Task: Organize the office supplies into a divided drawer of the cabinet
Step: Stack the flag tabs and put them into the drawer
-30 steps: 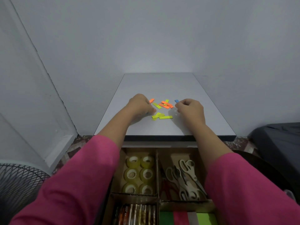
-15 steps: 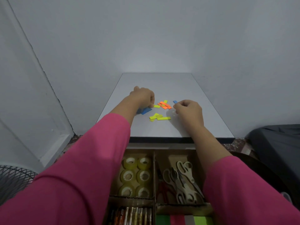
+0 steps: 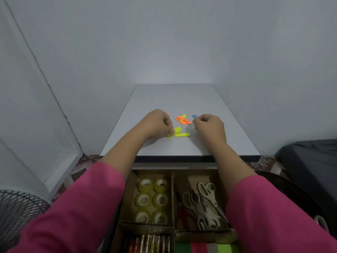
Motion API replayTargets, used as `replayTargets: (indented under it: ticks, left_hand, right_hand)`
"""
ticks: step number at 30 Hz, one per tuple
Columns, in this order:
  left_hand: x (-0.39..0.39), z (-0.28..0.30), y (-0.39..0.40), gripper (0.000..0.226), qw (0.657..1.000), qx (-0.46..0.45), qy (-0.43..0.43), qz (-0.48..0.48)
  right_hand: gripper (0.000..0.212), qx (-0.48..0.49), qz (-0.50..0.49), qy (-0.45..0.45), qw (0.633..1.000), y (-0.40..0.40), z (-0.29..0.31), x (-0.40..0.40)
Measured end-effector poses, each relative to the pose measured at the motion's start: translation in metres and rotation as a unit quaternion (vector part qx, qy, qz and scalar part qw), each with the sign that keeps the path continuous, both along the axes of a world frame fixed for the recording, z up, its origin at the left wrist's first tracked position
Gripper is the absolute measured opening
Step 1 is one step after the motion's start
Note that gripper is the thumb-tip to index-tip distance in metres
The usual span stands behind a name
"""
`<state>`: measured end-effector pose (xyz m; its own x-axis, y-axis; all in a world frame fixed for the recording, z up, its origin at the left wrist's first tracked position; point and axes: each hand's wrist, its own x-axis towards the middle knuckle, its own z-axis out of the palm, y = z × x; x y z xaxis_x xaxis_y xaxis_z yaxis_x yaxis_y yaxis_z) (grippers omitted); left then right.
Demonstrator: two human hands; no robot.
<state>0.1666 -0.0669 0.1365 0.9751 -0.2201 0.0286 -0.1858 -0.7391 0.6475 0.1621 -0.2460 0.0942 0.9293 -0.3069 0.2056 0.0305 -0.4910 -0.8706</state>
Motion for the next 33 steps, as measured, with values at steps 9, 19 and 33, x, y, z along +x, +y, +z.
replayTargets:
  ticks: [9,19,33]
  left_hand:
    - [-0.016,-0.041,0.003,0.007,0.983,-0.127,-0.120,0.060]
    - [-0.005,-0.046,0.003,0.030,0.988,-0.085,-0.121,0.048]
    - [-0.006,-0.044,0.002,0.021,0.990,-0.072,-0.111,0.052]
  right_hand:
    - [0.022,-0.116,-0.012,-0.032,0.993,0.008,0.002,0.026]
    - [0.036,-0.354,0.067,0.016,0.933,0.009,0.005,0.064]
    - [0.017,-0.540,0.081,0.011,0.838,-0.004,0.043,0.067]
